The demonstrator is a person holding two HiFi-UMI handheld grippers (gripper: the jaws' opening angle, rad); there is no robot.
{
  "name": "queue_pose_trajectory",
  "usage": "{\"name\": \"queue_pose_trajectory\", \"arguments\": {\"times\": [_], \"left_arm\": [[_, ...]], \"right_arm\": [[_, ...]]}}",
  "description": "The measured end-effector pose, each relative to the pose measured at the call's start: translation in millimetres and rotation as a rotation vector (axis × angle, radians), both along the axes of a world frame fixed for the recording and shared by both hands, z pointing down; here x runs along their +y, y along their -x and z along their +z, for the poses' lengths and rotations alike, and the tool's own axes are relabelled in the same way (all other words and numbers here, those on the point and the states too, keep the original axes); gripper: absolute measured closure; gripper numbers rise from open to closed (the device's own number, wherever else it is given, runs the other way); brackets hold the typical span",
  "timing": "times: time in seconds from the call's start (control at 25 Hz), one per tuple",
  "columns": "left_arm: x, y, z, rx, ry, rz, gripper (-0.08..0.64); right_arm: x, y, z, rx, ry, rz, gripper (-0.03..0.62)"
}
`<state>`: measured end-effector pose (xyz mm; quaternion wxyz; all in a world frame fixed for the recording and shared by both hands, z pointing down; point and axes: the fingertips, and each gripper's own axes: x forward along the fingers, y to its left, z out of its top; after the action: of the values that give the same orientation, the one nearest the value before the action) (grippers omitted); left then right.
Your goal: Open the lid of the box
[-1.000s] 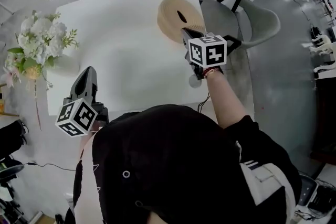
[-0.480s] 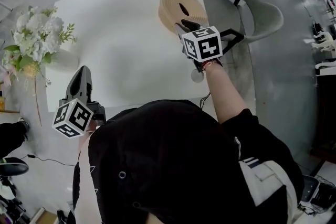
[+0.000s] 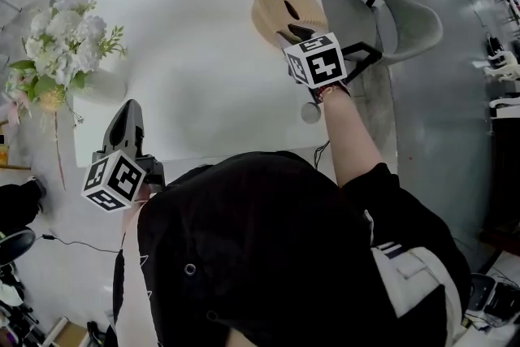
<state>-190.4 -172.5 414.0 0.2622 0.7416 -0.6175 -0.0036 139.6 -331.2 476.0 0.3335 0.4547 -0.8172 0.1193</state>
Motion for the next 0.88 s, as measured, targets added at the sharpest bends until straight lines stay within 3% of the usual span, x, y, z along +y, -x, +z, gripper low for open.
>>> {"name": "queue_pose_trajectory", "arguments": {"times": [0.2,0.48,0.88], "left_arm": [[3,6,-2,-0.003,-0.009,-0.011,0.549],[7,10,-3,0.006,-0.016,-0.032,0.549],[9,6,-4,0.023,-0.017,-0.015,0.549]], "right_arm": [[0,9,11,0.073,0.002,-0.052,0.443],[-3,6,15,0.15,-0.048,-0.075,0.476],[-6,11,21,0.209,-0.1,-0.064,0.489]]}}
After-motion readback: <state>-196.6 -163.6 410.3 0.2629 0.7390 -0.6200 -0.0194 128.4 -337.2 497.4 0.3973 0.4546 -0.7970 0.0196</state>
